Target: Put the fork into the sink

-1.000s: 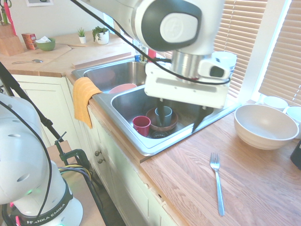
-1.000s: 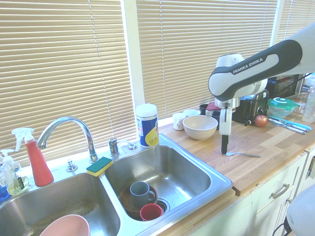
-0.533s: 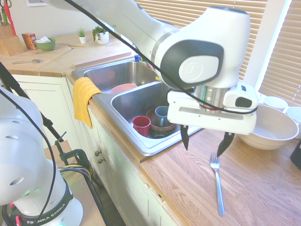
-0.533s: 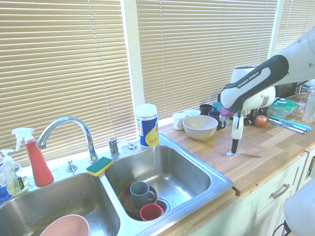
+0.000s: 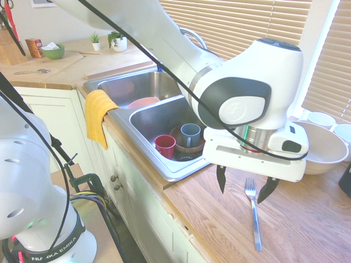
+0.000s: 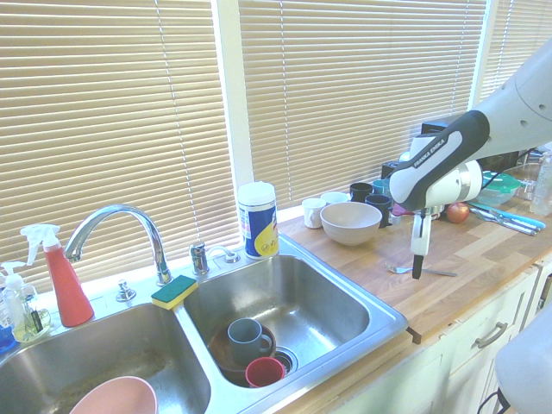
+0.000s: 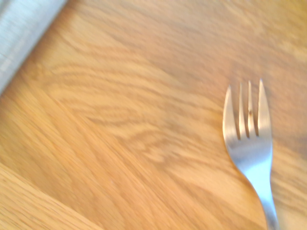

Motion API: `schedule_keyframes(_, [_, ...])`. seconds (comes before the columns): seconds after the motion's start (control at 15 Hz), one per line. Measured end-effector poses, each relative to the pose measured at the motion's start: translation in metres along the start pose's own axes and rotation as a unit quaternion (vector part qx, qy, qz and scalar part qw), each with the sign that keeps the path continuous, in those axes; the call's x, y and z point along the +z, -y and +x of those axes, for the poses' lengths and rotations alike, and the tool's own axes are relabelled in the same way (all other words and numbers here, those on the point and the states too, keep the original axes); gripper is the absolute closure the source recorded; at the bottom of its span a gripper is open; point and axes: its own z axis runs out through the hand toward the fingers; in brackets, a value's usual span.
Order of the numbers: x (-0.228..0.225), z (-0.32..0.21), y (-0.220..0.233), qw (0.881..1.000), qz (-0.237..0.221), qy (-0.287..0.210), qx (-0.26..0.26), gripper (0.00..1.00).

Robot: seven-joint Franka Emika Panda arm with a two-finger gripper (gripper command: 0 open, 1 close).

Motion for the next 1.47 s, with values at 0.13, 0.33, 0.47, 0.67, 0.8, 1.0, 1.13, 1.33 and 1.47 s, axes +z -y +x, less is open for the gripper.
schedule_keyframes(0.13, [0.007,-0.002,-0.007,1.000,0.000,0.007,0.000,1.00])
schedule_keyframes(0.33, [0.013,0.000,-0.012,1.000,0.000,0.010,0.002,1.00])
schedule_keyframes(0.47, [0.016,0.002,-0.013,1.000,-0.001,0.012,0.003,1.00])
schedule_keyframes(0.67, [0.019,0.008,-0.014,1.000,0.000,0.009,0.006,1.00])
schedule_keyframes(0.8, [0.020,0.012,-0.013,1.000,0.000,0.007,0.006,1.00])
schedule_keyframes(1.0, [0.022,0.016,-0.012,1.000,0.003,0.008,0.004,1.00])
schedule_keyframes(1.13, [0.025,0.016,-0.011,1.000,0.003,0.011,0.005,1.00])
schedule_keyframes(1.33, [0.026,0.017,-0.013,1.000,0.004,0.010,0.007,1.00])
schedule_keyframes(1.47, [0.026,0.016,-0.013,1.000,0.004,0.010,0.009,1.00])
